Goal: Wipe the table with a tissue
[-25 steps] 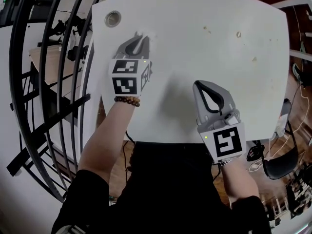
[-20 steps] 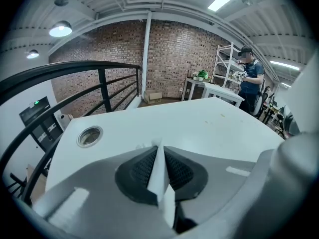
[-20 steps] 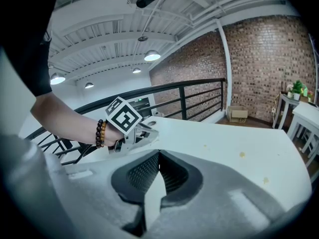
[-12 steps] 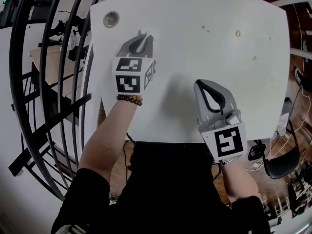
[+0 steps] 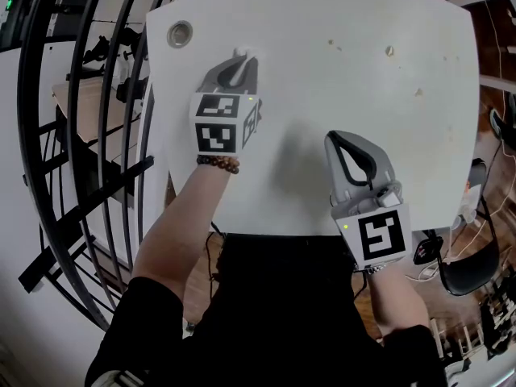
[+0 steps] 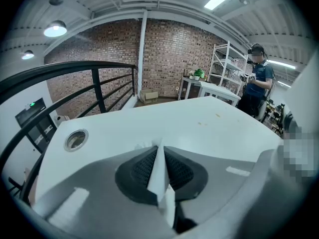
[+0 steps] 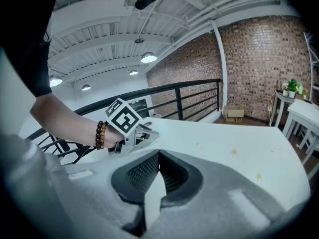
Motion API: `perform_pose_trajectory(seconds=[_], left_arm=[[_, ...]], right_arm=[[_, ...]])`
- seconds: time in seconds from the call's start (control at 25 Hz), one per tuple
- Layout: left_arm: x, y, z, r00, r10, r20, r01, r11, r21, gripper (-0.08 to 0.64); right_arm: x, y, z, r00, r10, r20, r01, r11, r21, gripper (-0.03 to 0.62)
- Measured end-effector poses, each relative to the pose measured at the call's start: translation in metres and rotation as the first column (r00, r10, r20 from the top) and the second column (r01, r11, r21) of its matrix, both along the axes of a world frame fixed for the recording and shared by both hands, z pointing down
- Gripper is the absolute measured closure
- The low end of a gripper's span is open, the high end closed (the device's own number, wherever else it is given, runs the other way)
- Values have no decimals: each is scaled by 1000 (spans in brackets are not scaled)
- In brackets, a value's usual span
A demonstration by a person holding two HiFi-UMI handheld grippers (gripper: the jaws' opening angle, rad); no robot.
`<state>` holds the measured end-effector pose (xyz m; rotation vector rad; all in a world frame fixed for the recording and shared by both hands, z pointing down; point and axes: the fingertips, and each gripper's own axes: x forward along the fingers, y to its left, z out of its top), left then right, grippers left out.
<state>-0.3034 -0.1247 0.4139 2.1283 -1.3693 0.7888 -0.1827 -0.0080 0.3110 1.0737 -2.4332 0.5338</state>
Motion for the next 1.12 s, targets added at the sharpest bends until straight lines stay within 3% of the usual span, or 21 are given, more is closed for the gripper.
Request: perform_pose_trajectory(seconds=[1.12], left_arm=[[34,9,-23,1000,26,5,-26,998,55,535]], right_arm=[[42,10,-12,999,42,7,-42,999,33,600]])
